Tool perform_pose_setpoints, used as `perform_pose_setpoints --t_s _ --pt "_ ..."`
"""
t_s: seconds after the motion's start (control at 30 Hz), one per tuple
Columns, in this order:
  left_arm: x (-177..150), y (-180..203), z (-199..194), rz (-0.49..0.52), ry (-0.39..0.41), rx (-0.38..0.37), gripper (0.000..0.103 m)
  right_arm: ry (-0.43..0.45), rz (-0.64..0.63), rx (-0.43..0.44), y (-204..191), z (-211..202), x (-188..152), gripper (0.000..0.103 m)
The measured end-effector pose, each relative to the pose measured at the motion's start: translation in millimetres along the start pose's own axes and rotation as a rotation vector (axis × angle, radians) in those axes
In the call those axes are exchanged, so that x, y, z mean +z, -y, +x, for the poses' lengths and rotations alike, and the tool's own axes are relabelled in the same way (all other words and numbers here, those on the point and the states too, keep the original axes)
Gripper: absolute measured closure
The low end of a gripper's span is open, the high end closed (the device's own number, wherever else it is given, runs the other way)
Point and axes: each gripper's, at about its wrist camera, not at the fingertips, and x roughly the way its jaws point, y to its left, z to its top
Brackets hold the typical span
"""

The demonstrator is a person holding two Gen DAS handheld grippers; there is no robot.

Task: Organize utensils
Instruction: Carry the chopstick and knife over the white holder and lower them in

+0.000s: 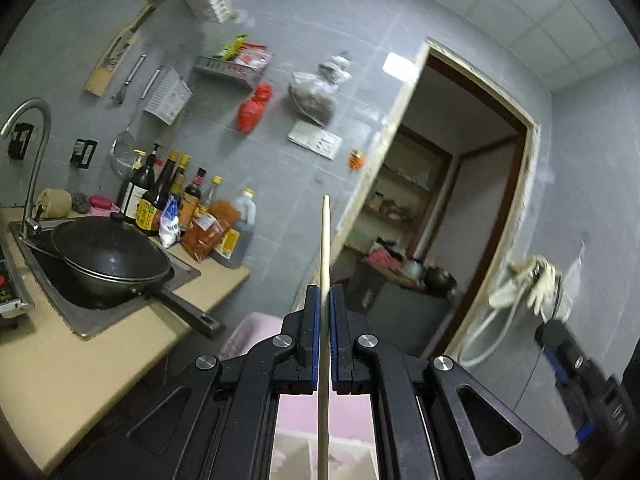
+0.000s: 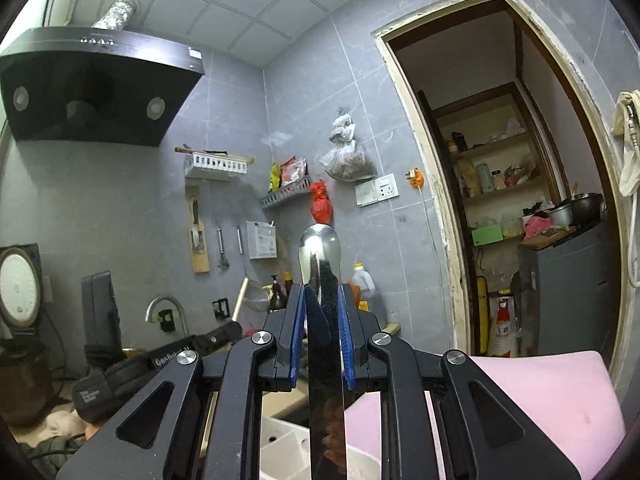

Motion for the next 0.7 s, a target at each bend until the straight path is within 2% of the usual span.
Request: perform_pose_setpoints --t_s 0.2,0.47,0.7 --pt "-1.5 -14.4 12.4 -0.006 0.052 0.039 0.101 0.011 -0.017 -0.029 -1.1 20.1 -26.7 0.089" --pt "-30.3 -21.5 17.0 0.006 0.097 0.11 0.101 -0.023 -0.033 -0.041 8.4 30.3 -58.0 0.089" --pt "-47.6 -19.0 17.6 0.049 0.075 0.128 0.101 -0.1 -0.017 -0.053 17.5 39.7 -76.4 0.089"
